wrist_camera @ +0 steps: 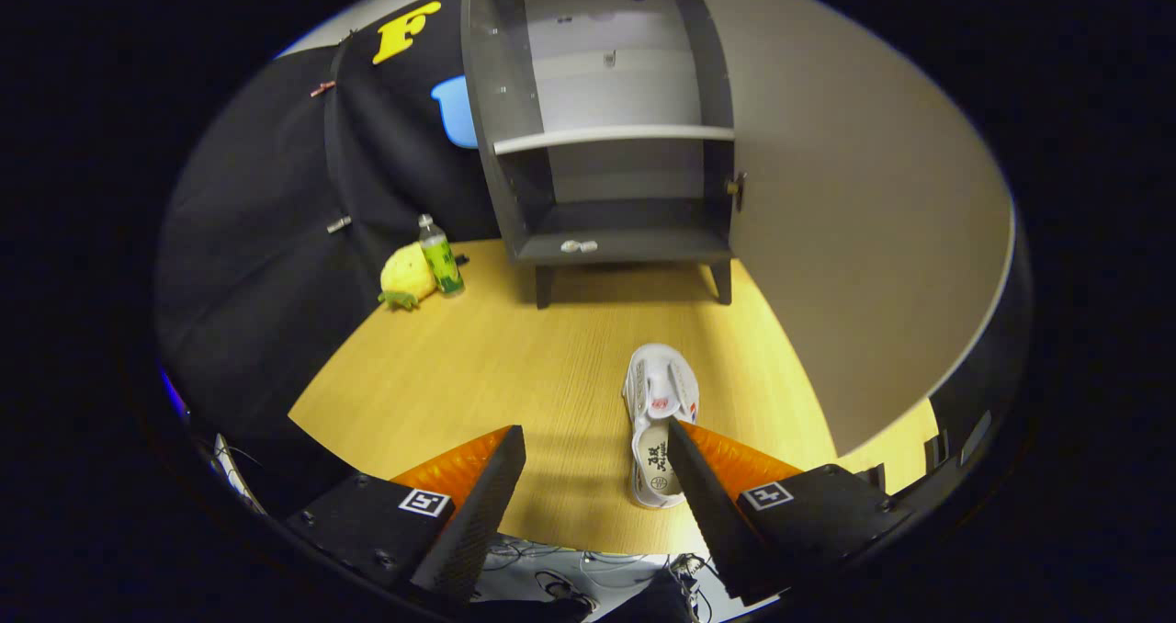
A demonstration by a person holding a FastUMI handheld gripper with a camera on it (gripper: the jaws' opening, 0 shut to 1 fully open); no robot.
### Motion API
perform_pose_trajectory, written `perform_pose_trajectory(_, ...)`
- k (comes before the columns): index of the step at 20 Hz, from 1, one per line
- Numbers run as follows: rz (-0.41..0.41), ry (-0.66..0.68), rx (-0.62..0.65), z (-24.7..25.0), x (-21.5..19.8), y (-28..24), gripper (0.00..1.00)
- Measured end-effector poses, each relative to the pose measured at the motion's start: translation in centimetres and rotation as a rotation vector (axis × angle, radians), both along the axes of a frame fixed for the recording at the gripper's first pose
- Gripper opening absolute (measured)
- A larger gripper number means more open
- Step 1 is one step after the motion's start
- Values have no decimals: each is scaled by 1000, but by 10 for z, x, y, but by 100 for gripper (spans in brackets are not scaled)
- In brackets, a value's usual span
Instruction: Open the shoe cabinet door, grab the shoes and put them into the shoe cabinet, then close the shoe cabinet door.
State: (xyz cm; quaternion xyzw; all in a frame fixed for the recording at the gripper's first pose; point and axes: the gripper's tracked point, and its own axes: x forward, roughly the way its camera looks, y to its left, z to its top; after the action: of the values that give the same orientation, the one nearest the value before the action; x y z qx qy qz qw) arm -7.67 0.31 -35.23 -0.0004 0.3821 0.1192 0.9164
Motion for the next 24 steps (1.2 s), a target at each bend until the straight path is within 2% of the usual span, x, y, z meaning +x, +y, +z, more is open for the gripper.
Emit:
perform_pose_trajectory(8, 14, 160, -118, -98, 35, -2, 99)
perform_pose_trajectory(15, -5, 178, -137, -130, 65, 0, 97)
perform_pose_trajectory(20, -4, 177, -215, -145, 82, -4, 96)
perform_pose_trajectory(21, -7, 165, -236, -145, 88, -7, 84)
perform_pose_trajectory(24, -27, 161, -257, -145, 95, -17, 37)
